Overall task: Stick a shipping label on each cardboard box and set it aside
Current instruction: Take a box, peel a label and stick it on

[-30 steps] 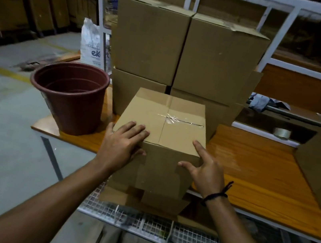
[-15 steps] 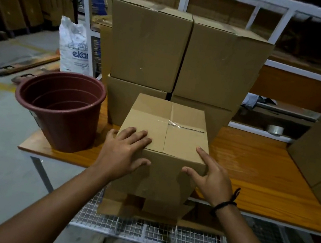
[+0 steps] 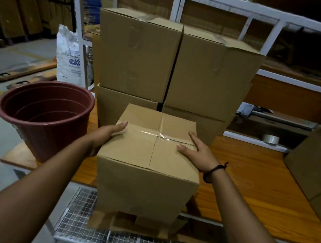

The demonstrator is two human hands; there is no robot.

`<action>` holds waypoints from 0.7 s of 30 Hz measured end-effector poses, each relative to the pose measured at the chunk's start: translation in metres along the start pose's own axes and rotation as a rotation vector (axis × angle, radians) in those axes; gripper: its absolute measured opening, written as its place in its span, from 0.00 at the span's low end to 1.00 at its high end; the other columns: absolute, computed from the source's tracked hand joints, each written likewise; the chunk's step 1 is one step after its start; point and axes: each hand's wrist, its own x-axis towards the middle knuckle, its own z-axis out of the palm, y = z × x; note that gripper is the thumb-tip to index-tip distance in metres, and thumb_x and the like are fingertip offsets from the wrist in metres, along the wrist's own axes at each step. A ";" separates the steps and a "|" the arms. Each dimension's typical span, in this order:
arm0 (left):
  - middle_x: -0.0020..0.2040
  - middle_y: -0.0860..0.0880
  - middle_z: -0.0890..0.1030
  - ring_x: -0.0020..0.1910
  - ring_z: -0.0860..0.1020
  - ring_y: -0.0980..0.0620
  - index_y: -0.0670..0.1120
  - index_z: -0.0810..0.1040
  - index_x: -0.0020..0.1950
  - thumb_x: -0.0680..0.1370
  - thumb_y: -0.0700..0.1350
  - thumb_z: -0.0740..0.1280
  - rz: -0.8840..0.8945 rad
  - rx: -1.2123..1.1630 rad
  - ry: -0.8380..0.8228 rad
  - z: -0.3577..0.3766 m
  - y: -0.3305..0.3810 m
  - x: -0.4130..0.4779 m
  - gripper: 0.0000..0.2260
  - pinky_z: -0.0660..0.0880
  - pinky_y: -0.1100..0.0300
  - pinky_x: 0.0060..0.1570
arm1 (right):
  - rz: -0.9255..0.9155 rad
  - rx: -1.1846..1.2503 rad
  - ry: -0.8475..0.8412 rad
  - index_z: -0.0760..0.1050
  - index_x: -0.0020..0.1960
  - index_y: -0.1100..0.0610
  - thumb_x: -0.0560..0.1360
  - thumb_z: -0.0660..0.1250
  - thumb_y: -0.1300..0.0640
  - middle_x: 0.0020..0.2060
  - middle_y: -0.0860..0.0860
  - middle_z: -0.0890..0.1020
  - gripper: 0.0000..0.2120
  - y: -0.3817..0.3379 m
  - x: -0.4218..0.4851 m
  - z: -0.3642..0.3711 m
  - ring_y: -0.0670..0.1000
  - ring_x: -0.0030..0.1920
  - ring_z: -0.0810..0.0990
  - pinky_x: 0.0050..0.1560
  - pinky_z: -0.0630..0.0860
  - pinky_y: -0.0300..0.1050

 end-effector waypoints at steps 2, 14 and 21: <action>0.54 0.39 0.81 0.52 0.81 0.41 0.44 0.75 0.60 0.78 0.58 0.64 0.009 -0.055 -0.041 -0.003 -0.004 0.003 0.19 0.77 0.51 0.49 | -0.021 0.013 0.006 0.56 0.77 0.45 0.68 0.74 0.41 0.75 0.48 0.63 0.44 0.002 0.002 0.001 0.50 0.70 0.66 0.66 0.67 0.46; 0.60 0.49 0.77 0.56 0.79 0.44 0.54 0.65 0.69 0.74 0.50 0.71 0.271 -0.101 0.123 0.006 -0.025 -0.013 0.26 0.77 0.44 0.56 | -0.245 0.003 0.165 0.53 0.76 0.40 0.69 0.75 0.48 0.74 0.41 0.61 0.44 0.009 -0.054 -0.002 0.40 0.70 0.60 0.68 0.65 0.43; 0.65 0.49 0.74 0.60 0.77 0.50 0.50 0.60 0.76 0.74 0.54 0.72 0.343 -0.043 0.144 0.013 -0.010 -0.012 0.35 0.75 0.51 0.60 | -0.265 -0.047 0.190 0.48 0.74 0.33 0.69 0.74 0.46 0.76 0.42 0.57 0.44 0.021 -0.077 0.007 0.43 0.72 0.56 0.70 0.65 0.52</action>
